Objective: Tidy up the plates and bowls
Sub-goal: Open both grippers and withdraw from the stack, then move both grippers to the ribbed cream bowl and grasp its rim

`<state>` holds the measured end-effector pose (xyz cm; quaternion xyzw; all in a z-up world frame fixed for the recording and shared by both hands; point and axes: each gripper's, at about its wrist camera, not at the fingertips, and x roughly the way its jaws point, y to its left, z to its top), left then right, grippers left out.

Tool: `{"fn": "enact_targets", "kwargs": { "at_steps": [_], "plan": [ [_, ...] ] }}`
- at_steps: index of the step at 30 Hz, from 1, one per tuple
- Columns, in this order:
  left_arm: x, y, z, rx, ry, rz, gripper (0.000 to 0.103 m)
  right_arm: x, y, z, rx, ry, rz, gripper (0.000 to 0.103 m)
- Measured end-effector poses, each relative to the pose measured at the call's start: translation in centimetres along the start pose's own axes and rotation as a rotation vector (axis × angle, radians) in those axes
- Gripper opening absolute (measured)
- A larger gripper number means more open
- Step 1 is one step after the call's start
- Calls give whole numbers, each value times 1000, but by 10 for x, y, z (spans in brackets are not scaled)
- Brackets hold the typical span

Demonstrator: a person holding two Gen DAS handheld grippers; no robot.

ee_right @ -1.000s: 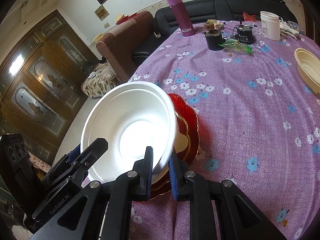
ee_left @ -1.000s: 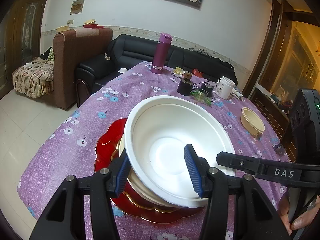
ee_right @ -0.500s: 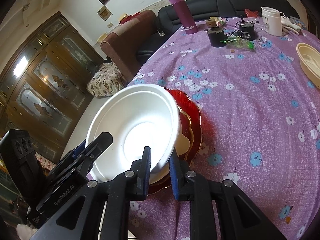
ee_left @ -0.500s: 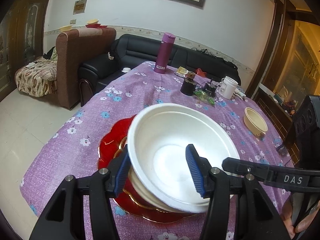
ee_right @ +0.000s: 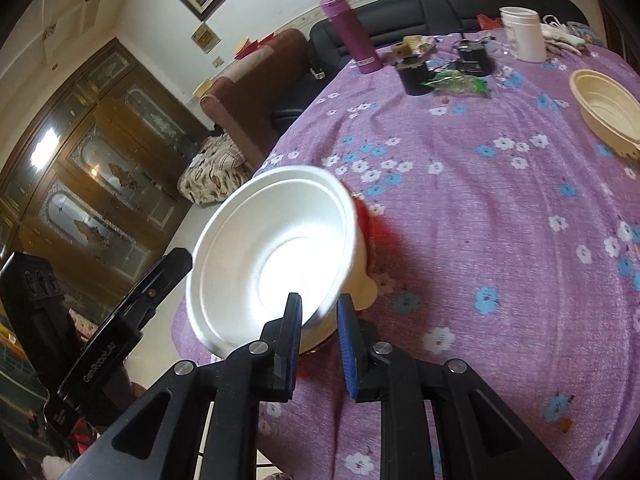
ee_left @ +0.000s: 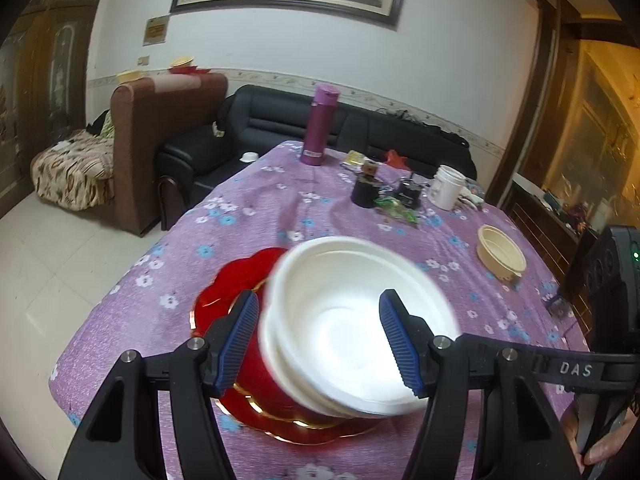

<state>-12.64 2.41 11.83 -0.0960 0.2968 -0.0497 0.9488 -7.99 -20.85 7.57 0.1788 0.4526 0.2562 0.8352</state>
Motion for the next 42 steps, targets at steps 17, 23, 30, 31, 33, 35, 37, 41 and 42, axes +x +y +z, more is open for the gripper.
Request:
{"fn": "enact_targets", "kwargs": {
  "at_steps": [17, 23, 30, 31, 33, 35, 37, 41, 42],
  "plan": [
    [-5, -60, 0, 116, 1, -55, 64, -30, -44, -2, 98, -63, -1, 20],
    [14, -125, -18, 257, 60, -140, 72, -49, -92, -9, 202, -98, -54, 20],
    [85, -185, -51, 368, 223, -207, 73, -88, -163, -17, 363, -176, -140, 19],
    [95, -190, -54, 374, 246, -193, 73, -94, -171, -18, 382, -188, -152, 19],
    [120, -200, -57, 377, 296, -197, 73, -103, -183, -18, 408, -206, -174, 19],
    [139, -205, -56, 373, 299, -157, 73, -111, -193, -15, 430, -225, -189, 19],
    [160, -208, -55, 374, 313, -122, 75, -119, -202, -9, 449, -253, -217, 19],
    [191, -202, -57, 331, 338, -88, 75, -126, -220, 8, 496, -291, -253, 20],
    [195, -199, -58, 315, 344, -85, 75, -129, -224, 14, 507, -305, -253, 20]
  ]
}}
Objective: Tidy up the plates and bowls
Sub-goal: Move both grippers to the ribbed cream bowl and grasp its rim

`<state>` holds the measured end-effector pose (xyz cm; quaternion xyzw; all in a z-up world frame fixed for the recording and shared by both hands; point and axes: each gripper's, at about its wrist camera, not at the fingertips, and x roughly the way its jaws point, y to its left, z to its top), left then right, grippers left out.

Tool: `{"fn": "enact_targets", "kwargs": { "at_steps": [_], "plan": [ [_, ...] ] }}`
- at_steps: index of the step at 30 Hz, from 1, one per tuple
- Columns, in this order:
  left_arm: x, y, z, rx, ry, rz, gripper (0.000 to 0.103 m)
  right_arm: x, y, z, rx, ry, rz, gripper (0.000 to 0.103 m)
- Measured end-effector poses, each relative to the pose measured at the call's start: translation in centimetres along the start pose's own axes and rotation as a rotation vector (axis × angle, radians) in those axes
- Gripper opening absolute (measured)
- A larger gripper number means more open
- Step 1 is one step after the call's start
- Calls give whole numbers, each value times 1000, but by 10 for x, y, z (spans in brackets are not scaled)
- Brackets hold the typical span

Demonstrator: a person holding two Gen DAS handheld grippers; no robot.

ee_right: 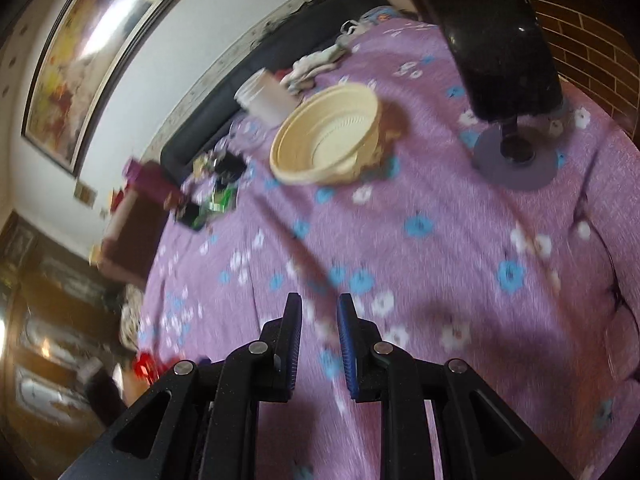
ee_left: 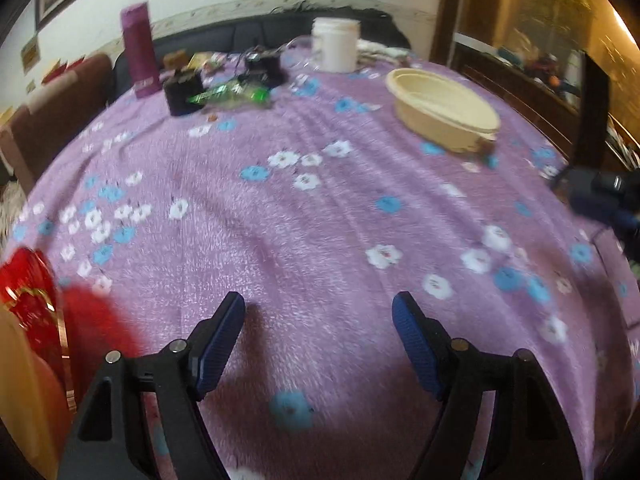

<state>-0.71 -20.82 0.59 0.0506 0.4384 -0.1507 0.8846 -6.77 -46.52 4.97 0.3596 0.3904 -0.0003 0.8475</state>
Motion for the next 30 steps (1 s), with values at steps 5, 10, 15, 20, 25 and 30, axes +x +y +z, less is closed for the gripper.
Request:
{"fn": "enact_targets", "kwargs": {
  "at_steps": [5, 10, 15, 20, 25, 30],
  "plan": [
    [-7, 6, 1, -22, -37, 35, 78, 10, -2, 37, 50, -65, -52, 20],
    [-7, 3, 1, -4, -44, 46, 78, 37, -8, 73, 113, -89, -115, 24],
    [-9, 3, 1, -4, -52, 45, 78, 69, -18, 97, 175, -96, -147, 24],
    [-9, 3, 2, -2, -55, 39, 78, 94, -27, 106, 197, -58, -157, 24],
    [-14, 1, 2, 8, -84, 41, 78, 89, -10, 97, 89, -82, -172, 10],
    [-37, 6, 3, -9, -192, 36, 78, 63, 14, 69, -41, -78, -129, 9]
  ]
}}
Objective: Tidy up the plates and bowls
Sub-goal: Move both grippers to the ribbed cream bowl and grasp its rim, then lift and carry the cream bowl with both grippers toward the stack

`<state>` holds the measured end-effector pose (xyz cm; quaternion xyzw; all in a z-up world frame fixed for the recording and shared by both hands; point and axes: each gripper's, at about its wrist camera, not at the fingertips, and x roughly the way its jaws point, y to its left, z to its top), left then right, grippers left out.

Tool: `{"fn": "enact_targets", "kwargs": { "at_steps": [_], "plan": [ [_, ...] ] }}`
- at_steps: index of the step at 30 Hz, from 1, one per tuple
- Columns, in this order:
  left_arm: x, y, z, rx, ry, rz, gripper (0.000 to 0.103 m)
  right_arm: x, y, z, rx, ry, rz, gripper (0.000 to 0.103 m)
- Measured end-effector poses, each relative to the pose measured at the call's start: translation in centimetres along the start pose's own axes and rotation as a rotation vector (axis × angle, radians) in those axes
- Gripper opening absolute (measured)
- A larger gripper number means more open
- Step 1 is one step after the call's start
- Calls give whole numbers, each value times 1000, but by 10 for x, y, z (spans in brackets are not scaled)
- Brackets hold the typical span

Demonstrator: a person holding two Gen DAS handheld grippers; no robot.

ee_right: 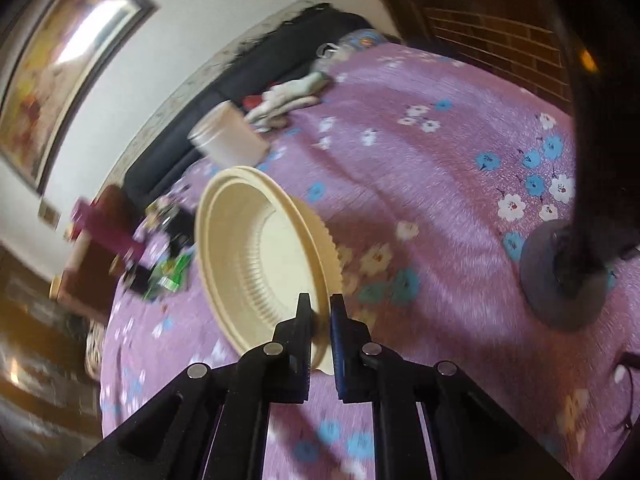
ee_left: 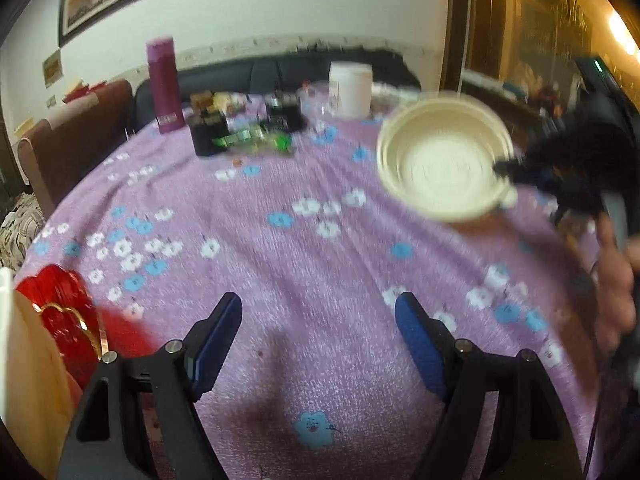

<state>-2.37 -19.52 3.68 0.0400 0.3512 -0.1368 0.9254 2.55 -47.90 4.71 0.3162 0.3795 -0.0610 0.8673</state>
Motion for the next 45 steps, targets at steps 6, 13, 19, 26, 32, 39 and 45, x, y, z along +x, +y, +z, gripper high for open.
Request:
{"fn": "enact_targets", "kwargs": {
  "at_steps": [6, 13, 19, 26, 32, 39, 45],
  "plan": [
    [-39, 16, 3, -62, -101, -73, 78, -48, 15, -40, -143, 66, 102, 9],
    [-92, 19, 7, -46, -140, -122, 80, -71, 27, -82, -259, 286, 317, 10],
    [-77, 15, -5, -17, -39, -86, 80, -50, 42, -99, -322, 256, 219, 13],
    [-62, 23, -15, -39, 12, -94, 80, -63, 24, -94, -277, 194, 186, 13],
    [-54, 21, -13, -34, 28, -88, 80, -80, 11, -105, -205, 187, 221, 18],
    [-35, 20, -12, -34, 87, -88, 60, -71, 4, -123, -165, 234, 236, 22],
    [-27, 20, -13, -35, 98, -80, 56, -62, 5, -127, -152, 245, 234, 22]
  ]
}}
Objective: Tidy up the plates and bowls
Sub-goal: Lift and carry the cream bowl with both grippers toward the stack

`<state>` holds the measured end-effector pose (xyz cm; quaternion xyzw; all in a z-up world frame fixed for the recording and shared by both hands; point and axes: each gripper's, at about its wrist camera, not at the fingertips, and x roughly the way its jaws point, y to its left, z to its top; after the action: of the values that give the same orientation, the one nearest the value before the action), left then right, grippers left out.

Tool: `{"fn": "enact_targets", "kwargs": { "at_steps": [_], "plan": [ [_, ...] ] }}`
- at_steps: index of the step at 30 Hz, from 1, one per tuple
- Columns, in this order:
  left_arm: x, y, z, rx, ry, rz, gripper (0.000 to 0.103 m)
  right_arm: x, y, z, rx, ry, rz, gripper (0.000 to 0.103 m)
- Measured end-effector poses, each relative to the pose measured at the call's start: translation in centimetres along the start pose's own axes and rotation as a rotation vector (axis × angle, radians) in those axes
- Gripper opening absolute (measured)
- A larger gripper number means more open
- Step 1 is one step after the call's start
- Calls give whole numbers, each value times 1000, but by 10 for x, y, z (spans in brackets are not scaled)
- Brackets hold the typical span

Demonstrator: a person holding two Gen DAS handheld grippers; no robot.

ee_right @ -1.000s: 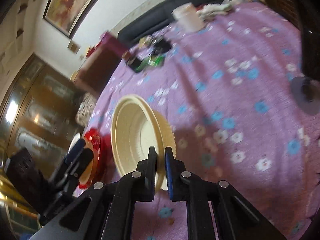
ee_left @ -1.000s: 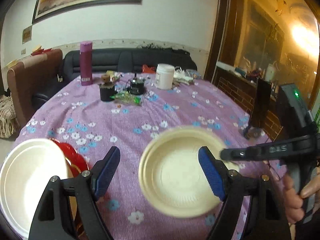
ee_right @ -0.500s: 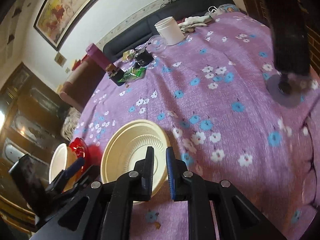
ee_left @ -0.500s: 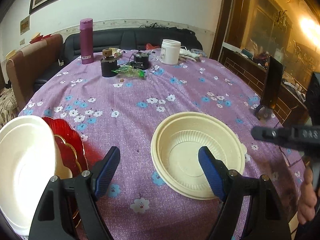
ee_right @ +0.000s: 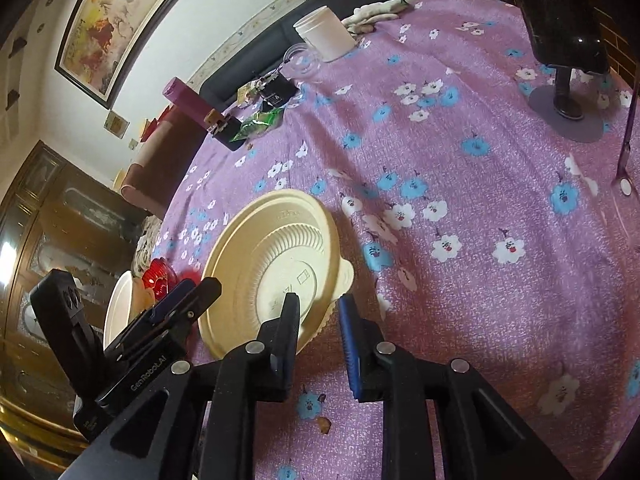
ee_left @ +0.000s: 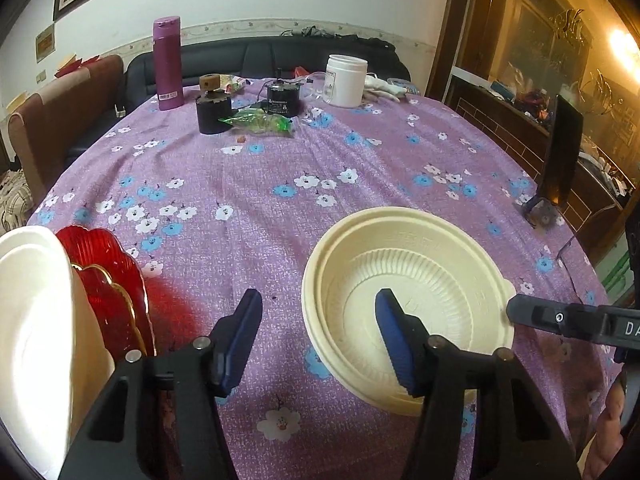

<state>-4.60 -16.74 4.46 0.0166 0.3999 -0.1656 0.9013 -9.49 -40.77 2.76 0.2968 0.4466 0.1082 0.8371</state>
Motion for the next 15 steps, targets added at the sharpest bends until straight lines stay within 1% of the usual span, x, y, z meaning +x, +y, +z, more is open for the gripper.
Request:
{"fn": "enact_targets", "kwargs": {
  "at_steps": [3, 4, 7, 12, 14, 15],
  "plan": [
    [4, 0, 0, 3, 14, -3, 45, 3, 0, 1, 9, -1, 6, 22],
    [6, 0, -1, 3, 19, -6, 44, 3, -1, 1, 14, -5, 7, 22],
    [7, 0, -1, 5, 21, -9, 41, 5, -3, 1, 28, -3, 10, 22],
    [10, -2, 0, 8, 27, -10, 41, 4, -3, 1, 25, -5, 9, 22],
    [13, -3, 0, 12, 35, -12, 39, 4, -4, 0, 27, -2, 9, 22],
    [14, -4, -1, 16, 39, -15, 36, 5, -4, 0, 28, 0, 9, 22]
  ]
}}
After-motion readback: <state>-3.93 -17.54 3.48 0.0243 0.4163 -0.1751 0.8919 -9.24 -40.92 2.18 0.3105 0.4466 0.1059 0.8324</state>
